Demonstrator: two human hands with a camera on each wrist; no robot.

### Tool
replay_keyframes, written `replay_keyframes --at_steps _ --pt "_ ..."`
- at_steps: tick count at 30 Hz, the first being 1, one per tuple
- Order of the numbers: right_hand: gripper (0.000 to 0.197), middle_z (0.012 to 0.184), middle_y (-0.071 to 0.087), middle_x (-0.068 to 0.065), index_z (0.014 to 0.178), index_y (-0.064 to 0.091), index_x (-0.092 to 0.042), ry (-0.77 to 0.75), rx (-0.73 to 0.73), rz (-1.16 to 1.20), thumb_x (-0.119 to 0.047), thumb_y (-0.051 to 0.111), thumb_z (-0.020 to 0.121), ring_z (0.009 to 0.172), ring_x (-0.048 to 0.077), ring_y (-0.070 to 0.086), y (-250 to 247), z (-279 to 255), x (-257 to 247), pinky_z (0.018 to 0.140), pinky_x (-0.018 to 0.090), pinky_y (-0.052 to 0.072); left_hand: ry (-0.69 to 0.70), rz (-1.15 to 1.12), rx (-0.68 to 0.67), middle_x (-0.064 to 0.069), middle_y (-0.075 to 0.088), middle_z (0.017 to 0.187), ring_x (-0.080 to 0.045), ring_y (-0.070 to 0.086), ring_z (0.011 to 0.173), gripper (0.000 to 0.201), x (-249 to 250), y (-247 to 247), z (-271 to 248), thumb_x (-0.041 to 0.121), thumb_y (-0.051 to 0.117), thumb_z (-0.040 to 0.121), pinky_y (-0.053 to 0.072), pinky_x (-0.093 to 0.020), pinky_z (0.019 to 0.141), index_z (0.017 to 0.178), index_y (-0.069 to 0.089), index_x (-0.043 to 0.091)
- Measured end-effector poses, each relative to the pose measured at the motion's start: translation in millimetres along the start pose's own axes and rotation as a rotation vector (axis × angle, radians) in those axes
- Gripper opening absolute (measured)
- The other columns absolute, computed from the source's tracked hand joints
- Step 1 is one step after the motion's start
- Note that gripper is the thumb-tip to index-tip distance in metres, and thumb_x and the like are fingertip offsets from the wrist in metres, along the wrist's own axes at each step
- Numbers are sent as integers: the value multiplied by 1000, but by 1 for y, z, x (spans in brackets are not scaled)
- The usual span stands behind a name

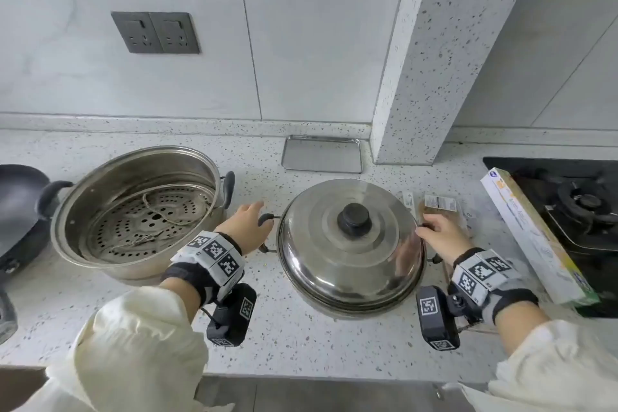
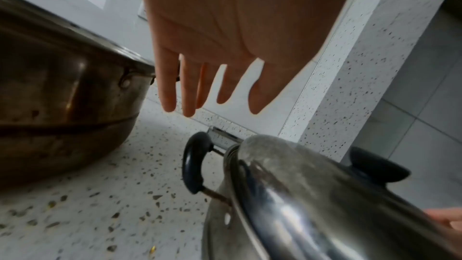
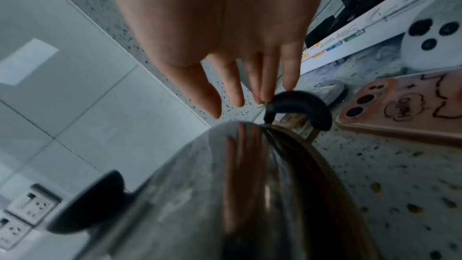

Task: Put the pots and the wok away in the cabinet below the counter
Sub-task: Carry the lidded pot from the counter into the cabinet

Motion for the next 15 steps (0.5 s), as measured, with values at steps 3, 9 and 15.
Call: replay_keyframes --at_steps 3,9,15 --pt "45 135 53 15 132 47 -7 29 114 -127 -17 50 89 123 31 49 9 16 3 101 36 38 -56 -1 -64 -17 40 146 -29 49 125 53 -9 7 18 30 32 95 42 -39 102 144 23 11" --pt "45 135 52 17 135 42 -10 159 141 -113 -18 45 90 118 36 52 13 29 20 98 39 40 -72 27 -87 -20 58 126 -33 58 109 41 -17 16 40 22 33 95 49 -40 93 132 41 6" --pt "36 106 55 15 129 46 -8 222 126 74 -8 39 94 86 32 58 9 17 46 64 40 55 -131 64 -89 -19 63 114 -31 60 96 37 -16 25 41 20 37 93 47 -35 80 123 45 2"
Point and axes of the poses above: each hand's wrist, its own z-axis towards the middle knuckle, its own y-axis out of the palm, x = y × z, the point moved 2 cm from there along z, towards the middle knuckle
